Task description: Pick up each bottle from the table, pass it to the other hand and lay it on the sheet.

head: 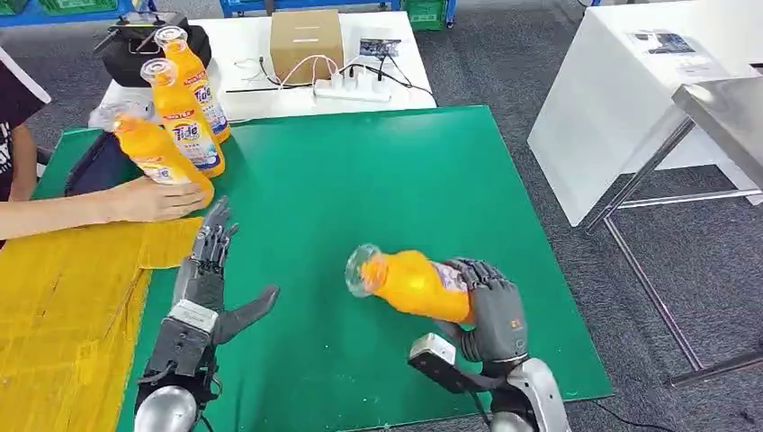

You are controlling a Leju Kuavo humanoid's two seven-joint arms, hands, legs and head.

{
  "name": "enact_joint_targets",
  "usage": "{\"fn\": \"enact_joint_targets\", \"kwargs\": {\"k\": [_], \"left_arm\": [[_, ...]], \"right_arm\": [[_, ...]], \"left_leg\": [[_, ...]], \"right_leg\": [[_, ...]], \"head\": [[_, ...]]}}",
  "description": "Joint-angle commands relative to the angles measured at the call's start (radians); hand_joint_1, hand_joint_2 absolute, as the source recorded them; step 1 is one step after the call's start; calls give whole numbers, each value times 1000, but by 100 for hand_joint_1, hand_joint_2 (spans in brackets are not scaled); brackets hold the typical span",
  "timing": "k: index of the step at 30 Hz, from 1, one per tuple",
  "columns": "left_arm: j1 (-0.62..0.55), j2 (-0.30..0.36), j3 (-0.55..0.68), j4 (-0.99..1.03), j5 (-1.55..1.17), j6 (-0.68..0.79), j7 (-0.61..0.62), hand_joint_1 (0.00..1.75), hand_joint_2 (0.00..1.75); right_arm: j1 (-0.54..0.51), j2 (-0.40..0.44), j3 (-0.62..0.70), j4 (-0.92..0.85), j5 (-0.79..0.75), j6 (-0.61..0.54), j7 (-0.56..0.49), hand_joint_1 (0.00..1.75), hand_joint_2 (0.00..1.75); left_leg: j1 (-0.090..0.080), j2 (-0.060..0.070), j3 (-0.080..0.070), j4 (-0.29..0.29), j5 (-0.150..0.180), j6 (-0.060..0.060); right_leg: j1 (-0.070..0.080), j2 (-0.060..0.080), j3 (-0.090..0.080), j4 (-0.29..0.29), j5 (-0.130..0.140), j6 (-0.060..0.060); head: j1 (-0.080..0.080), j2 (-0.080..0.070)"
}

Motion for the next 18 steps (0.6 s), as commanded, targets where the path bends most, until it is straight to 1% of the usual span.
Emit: {"fn": "enact_joint_targets", "kwargs": {"k": [1, 3, 4, 5, 6, 8, 9, 11, 12, 14, 15, 17, 18], "left_arm": [[-2, 35, -86, 8, 71, -70, -1, 0, 175], [-12, 36, -99, 22, 80, -65, 11, 0, 175], [-21, 34, -102, 30, 93, -69, 18, 0, 175], [-27, 34, -105, 33, 99, -74, 21, 0, 175], [-33, 36, -110, 38, 107, -80, 23, 0, 175], [-38, 35, -111, 41, 107, -80, 23, 0, 175], [-38, 35, -111, 41, 107, -80, 23, 0, 175], [-39, 36, -112, 42, 108, -81, 23, 0, 175], [-38, 38, -114, 40, 109, -81, 24, 0, 175], [-44, 40, -125, 41, 117, -90, 23, 0, 175], [-50, 39, -131, 44, 123, -96, 22, 0, 175], [-64, 37, -145, 56, 129, -101, 21, 0, 175], [-70, 35, -150, 58, 121, -92, 18, 0, 175]], "right_arm": [[-59, 220, -133, 55, -255, -10, -152, 175, 175], [-84, 250, -115, 98, -363, 73, -188, 175, 175], [-98, 259, -85, 127, -381, 114, -199, 175, 175], [-110, 270, -66, 147, -380, 126, -200, 175, 175], [-125, 274, -39, 182, -396, 147, -202, 175, 175], [-129, 278, -29, 193, -393, 146, -203, 175, 175], [-129, 278, -29, 193, -393, 146, -203, 175, 175], [-130, 275, -31, 196, -395, 145, -203, 175, 175], [-130, 269, -28, 193, -405, 152, -204, 175, 175], [-152, 274, 7, 231, -421, 202, -205, 175, 175], [-168, 280, 31, 257, -425, 224, -211, 175, 175], [-204, 297, 75, 319, -424, 235, -212, 175, 175], [-223, 299, 101, 344, -424, 240, -215, 175, 175]], "left_leg": [[0, 2, 5, 0, -2, 0], [0, 2, 3, -1, -1, 0], [0, 3, 6, -1, -2, 0], [0, 3, 4, -1, -1, 0], [0, 3, 6, -1, -2, 0], [0, 2, 4, -1, -1, 0], [0, 2, 6, -1, -1, 0], [0, 1, 4, -1, -1, 0], [0, 1, 6, -1, -1, 0], [0, 1, 4, -1, -1, 0], [0, 2, 7, -1, -2, 0], [0, 2, 3, -1, 0, 0], [0, 3, 5, -1, -1, 0]], "right_leg": [[0, 3, 5, 0, -1, -2], [0, 2, 3, -1, 0, -2], [0, 4, 5, -1, -1, -3], [0, 3, 4, -1, 0, -2], [0, 4, 5, -1, 0, -3], [0, 2, 3, -1, 1, -2], [0, 2, 5, -1, 0, -3], [0, 1, 4, -1, 0, -2], [0, 1, 6, -1, -1, -3], [1, 1, 4, -1, 0, -2], [0, 3, 7, -1, -1, -3], [1, 2, 3, -1, 1, -2], [1, 3, 5, -1, 0, -3]], "head": [[0, 0], [0, 0], [0, 0], [1, 0], [0, 0], [0, 0], [0, 0], [0, 0], [0, 0], [0, 0], [0, 0], [0, 0], [0, 0]]}}
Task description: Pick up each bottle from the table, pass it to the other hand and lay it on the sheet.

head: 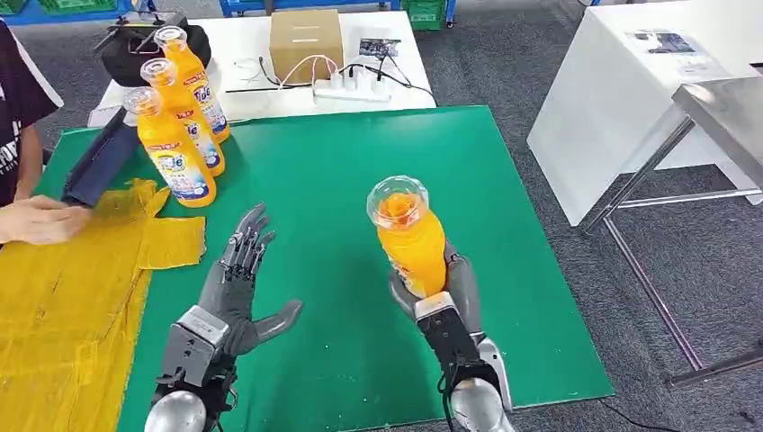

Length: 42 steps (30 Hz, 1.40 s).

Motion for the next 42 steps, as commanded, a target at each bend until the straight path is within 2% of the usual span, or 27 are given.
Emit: {"fn": "enact_joint_targets", "kwargs": {"k": [1, 10, 18, 21, 23, 31, 32, 33, 42], "left_arm": [[-74, 27, -72, 72, -14, 7, -3, 0, 175], [-90, 23, -85, 75, -31, 26, -6, 0, 175], [-112, 11, -102, 113, -55, 50, -13, 0, 175], [-111, 9, -115, 120, -65, 58, -28, 0, 175], [-114, 7, -121, 125, -71, 63, -30, 0, 175], [-117, 2, -133, 145, -71, 59, -34, 0, 175], [-116, 2, -134, 146, -71, 59, -34, 65, 175], [-111, 1, -133, 146, -69, 59, -36, 175, 175], [-105, -1, -116, 143, -47, 59, -47, 175, 175]], "right_arm": [[-146, 37, 155, 253, -14, 62, -16, 175, 175], [-169, 34, 195, 280, -11, 71, -14, 175, 175], [-213, 42, 305, 345, 41, 91, -14, 175, 175], [-221, 40, 315, 347, 40, 86, -9, 175, 175], [-222, 37, 323, 342, 39, 87, -9, 175, 175], [-224, 35, 341, 334, 36, 83, -15, 175, 175], [-221, 34, 345, 329, 35, 81, -17, 175, 175], [-216, 33, 349, 321, 35, 81, -18, 175, 175], [-211, 32, 351, 330, 29, 71, -21, 175, 175]], "left_leg": [[0, 3, 4, -1, -1, 0], [0, 1, 7, -1, -2, 1], [0, 0, 4, -1, -1, 0], [0, 1, 7, -1, -2, 0], [0, 0, 3, -1, 0, 0], [0, 0, 6, -1, -2, 1], [0, -1, 4, -1, -1, 0], [0, 0, 6, -1, -2, 0], [0, 0, 4, -1, -1, 0]], "right_leg": [[0, 3, 3, -1, 0, -2], [0, 1, 6, -1, -2, -2], [0, 0, 3, -1, -1, -2], [0, 2, 6, -1, -2, -3], [0, 0, 3, -1, -1, -2], [0, 0, 6, -1, -2, -2], [0, 0, 4, -1, -1, -2], [0, 0, 6, -1, -2, -2], [0, 0, 3, -1, -1, -1]], "head": [[0, 0], [0, 0], [0, 0], [0, 0], [0, 0], [0, 0], [0, 0], [0, 0], [0, 0]]}}
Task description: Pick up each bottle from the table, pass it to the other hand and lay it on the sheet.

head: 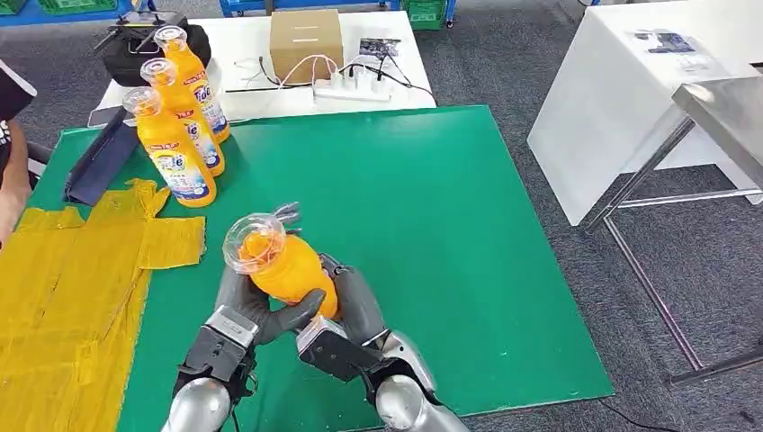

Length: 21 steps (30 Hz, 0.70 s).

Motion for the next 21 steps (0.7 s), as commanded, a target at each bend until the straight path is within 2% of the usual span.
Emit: {"fn": "enact_joint_targets", "kwargs": {"k": [1, 5, 6, 7, 9, 10, 11, 13, 15, 17, 21], "left_arm": [[-24, 3, -17, 68, 16, -5, -2, 175, 175], [-26, 13, 3, 52, 24, -2, -5, 175, 175], [-26, 17, 18, 44, 21, 11, -5, 175, 175], [-28, 21, 27, 40, 10, 23, -5, 175, 175], [-30, 23, 31, 38, 13, 21, -5, 175, 175], [-30, 23, 31, 38, 13, 21, -5, 175, 175], [-31, 26, 44, 32, -26, 58, -2, 175, 175], [-45, 38, 80, 27, -147, 177, 12, 175, 175], [-80, 51, 136, 52, -452, 389, 93, 175, 175], [-112, 89, 181, 84, -483, 376, 129, 175, 175], [-192, 190, 249, 232, -892, 406, 301, 175, 175]], "right_arm": [[-33, -20, 49, 49, -5, -8, -11, 175, 175], [-24, -26, 22, 27, -18, -35, -18, 175, 175], [-15, -29, 6, 8, -28, -45, -23, 86, 175], [-7, -32, -4, -7, -31, -49, -25, 35, 175], [-7, -35, -5, -12, -31, -48, -24, 35, 175], [-7, -35, -5, -12, -31, -48, -24, 7, 175], [7, -33, -21, -28, -38, -57, -27, 0, 175], [28, -38, -55, -56, -59, -72, -35, 0, 175], [58, -48, -104, -89, -88, -76, -40, 0, 175], [75, -61, -142, -99, -109, -70, -40, 0, 175], [111, -58, -233, -130, -145, -38, -61, 0, 175]], "left_leg": [[0, 1, 6, -1, -2, 1], [0, 0, 7, -1, -2, 1], [0, 0, 4, -1, -1, 1], [0, 0, 6, -1, -2, 1], [0, 0, 6, 0, -2, 1], [0, 0, 5, -1, -2, 1], [0, 0, 3, -1, -1, 0], [-1, 0, 4, -1, -1, 0], [0, -1, 3, -1, -1, 0], [0, -2, 4, -1, -1, 0], [0, -2, 7, -2, 0, 0]], "right_leg": [[0, 1, 6, -1, -2, -2], [0, 1, 7, -1, -2, -2], [0, 1, 5, -1, -1, -2], [0, 1, 6, -1, -2, -2], [0, 0, 7, 0, -2, -3], [0, 0, 5, 0, -2, -2], [0, 0, 4, -1, -1, -2], [0, 0, 4, 0, -1, -2], [0, -1, 4, 0, -1, -2], [0, -2, 5, 0, -2, -2], [0, -1, 7, -1, -1, -3]], "head": [[0, 0], [0, 0], [0, 0], [0, 0], [0, 0], [0, 0], [0, 0], [0, 0], [0, 0], [0, 0], [0, 0]]}}
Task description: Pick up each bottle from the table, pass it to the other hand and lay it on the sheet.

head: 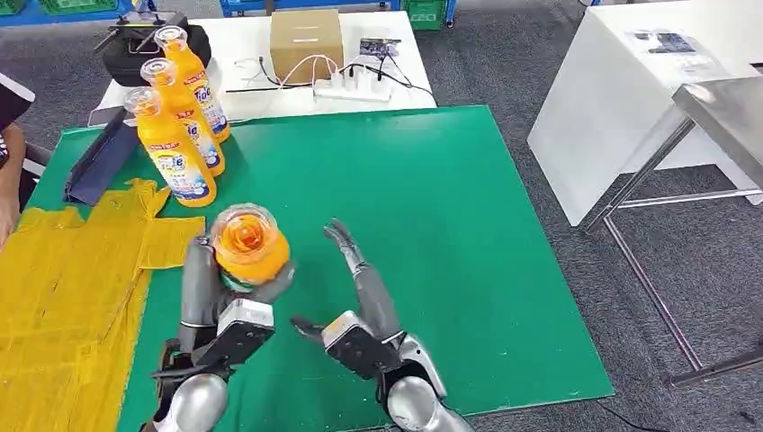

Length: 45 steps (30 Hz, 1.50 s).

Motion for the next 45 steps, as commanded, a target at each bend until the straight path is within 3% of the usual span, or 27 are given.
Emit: {"fn": "enact_joint_targets", "kwargs": {"k": [1, 5, 13, 15, 16, 17, 20, 23, 31, 32, 34, 45], "left_arm": [[-176, 171, 174, 267, -431, 52, 184, 175, 175], [-274, 260, 167, 471, -690, -29, 313, 175, 175], [-285, 262, 164, 494, -688, -30, 307, 175, 175], [-305, 280, 151, 533, -699, -124, 322, 175, 175], [-349, 337, 53, 611, -699, -173, 382, 175, 175], [-393, 348, 4, 714, -699, -195, 406, 175, 175], [-475, 310, 29, 937, -683, -250, 371, 175, 175], [-531, 304, -24, 1079, -699, -264, 424, 175, 175], [-532, 314, -15, 1118, -699, -251, 444, 175, 175], [-525, 315, -12, 1105, -699, -227, 454, 0, 175], [-517, 317, -17, 1095, -699, -203, 467, 0, 175], [-483, 326, -43, 1017, -699, -116, 500, 0, 175]], "right_arm": [[63, -38, -181, -71, -52, 43, -26, 0, 175], [66, -40, -198, -97, -59, 51, -29, 0, 175], [63, -38, -197, -96, -59, 52, -29, 0, 175], [64, -41, -196, -99, -58, 52, -29, 0, 175], [63, -42, -195, -104, -58, 52, -29, 0, 175], [57, -40, -192, -104, -58, 51, -29, 0, 175], [41, -45, -169, -92, -47, 56, -28, 0, 175], [33, -48, -150, -80, -25, 45, -25, 0, 175], [44, -60, -165, -75, -28, 42, -20, 0, 175], [47, -59, -170, -77, -29, 41, -19, 0, 175], [51, -59, -174, -81, -30, 40, -18, 0, 175], [64, -59, -185, -97, -30, 39, -18, 0, 175]], "left_leg": [[-1, -1, 4, -2, 0, 0], [0, -1, 5, -2, 0, 0], [1, 0, 3, -1, 0, 0], [1, 0, 3, 0, 0, 0], [1, -1, 5, 0, -1, 0], [1, -1, 3, 0, 0, 0], [1, -2, 6, -1, 0, -1], [0, -2, 4, -1, 1, -1], [1, 0, 7, 0, -2, -1], [1, 1, 4, 0, 0, -1], [1, 1, 9, 0, -2, -1], [1, 1, 2, 0, 0, -1]], "right_leg": [[0, 0, 3, -1, 0, -2], [0, -1, 4, 0, -1, -2], [1, 0, 2, 0, 0, -2], [1, 0, 3, 0, -1, -2], [1, -1, 5, 1, -2, -3], [1, -1, 3, 1, -1, -2], [1, -2, 6, 1, -1, -4], [1, -2, 4, 0, -1, -3], [2, 1, 7, 1, -2, -3], [2, 0, 4, 0, -1, -2], [2, 1, 9, 1, -3, -4], [2, 1, 2, 1, -1, -2]], "head": [[0, 0], [0, 0], [0, 0], [0, 0], [0, 0], [0, 0], [0, 0], [0, 0], [0, 0], [0, 0], [0, 0], [0, 0]]}}
